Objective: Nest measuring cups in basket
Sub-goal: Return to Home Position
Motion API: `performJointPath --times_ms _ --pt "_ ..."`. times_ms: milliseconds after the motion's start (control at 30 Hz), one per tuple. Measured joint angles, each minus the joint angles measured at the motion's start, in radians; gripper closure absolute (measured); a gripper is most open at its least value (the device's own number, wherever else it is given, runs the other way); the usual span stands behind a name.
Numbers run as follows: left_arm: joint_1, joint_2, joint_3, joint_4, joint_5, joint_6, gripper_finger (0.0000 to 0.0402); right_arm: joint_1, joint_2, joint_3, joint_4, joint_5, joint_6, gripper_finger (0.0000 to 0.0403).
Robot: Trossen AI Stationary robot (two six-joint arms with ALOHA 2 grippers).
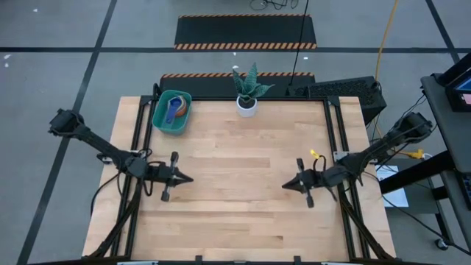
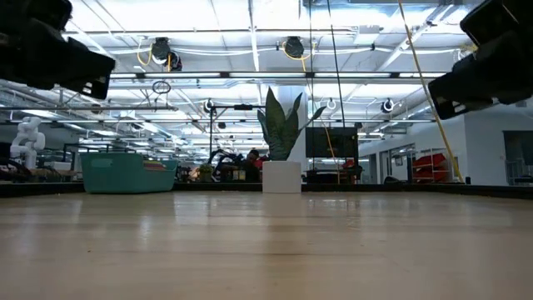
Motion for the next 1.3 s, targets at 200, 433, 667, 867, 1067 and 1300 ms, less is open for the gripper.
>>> performJointPath --times_ms 200,433,667,867,1067,1300 --pt "0.062 0.000 0.000 -0.001 0.087 0.026 0.0391 0.018 -0.031 -0.100 0.111 -0.050 -0.009 0.0403" --pt "0.174 0.000 0.000 -0.003 0.210 0.040 0.0397 0.018 -0.170 -0.137 0.053 -0.053 -0.062 0.0403" --pt "0.256 -0.008 0.000 -0.010 0.255 0.027 0.0385 0.015 -0.376 -0.139 -0.122 -0.052 -0.196 0.0403" --pt "0.276 -0.025 -0.001 -0.062 0.255 -0.007 0.0398 -0.008 -0.564 -0.140 -0.277 -0.046 -0.254 0.0403" --pt "0.244 -0.055 -0.001 -0.125 0.250 -0.049 0.0393 -0.017 -0.704 -0.140 -0.403 -0.051 -0.245 0.0403" --pt "0.239 -0.107 -0.001 -0.195 0.192 -0.025 0.0390 -0.032 -0.797 -0.141 -0.450 -0.052 -0.328 0.0403"
